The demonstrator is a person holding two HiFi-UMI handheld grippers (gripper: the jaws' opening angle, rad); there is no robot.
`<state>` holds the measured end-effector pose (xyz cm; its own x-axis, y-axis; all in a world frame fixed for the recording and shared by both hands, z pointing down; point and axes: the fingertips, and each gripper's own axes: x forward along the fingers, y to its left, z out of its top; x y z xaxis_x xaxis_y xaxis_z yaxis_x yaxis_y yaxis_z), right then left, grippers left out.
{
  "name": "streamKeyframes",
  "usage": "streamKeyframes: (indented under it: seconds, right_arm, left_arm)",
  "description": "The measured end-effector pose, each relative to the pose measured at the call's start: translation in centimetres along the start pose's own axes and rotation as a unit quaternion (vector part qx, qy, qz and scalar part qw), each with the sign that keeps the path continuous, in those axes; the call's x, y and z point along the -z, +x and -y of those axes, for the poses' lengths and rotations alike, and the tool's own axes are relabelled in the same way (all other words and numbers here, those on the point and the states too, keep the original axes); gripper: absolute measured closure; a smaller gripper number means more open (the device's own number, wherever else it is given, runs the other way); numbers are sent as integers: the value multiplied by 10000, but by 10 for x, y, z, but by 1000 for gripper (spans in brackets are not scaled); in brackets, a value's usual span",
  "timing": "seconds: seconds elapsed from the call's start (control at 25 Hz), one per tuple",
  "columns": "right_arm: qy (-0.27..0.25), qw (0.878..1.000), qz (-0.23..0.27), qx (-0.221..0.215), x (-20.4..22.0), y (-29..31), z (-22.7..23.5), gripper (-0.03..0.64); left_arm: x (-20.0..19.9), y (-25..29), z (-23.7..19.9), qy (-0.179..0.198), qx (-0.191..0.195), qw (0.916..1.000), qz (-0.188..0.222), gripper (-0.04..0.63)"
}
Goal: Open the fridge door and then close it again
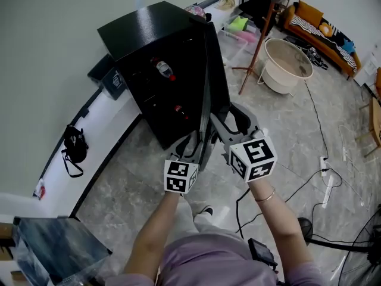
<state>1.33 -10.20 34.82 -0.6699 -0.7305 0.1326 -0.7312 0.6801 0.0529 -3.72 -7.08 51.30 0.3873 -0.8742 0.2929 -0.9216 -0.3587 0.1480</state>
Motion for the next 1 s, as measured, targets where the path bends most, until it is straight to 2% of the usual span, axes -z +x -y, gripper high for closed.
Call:
streamKeyframes:
  seconds: [0.52,1.0]
  right_arm:
    - [76,9992,69,380,8,-36,49,422]
    - [279,9974,202,630,14,-58,107,430]
  left_arm:
    - [-71,32,27,198,-3,9980,608,460]
    - [-115,109,67,471,703,9939,712,454]
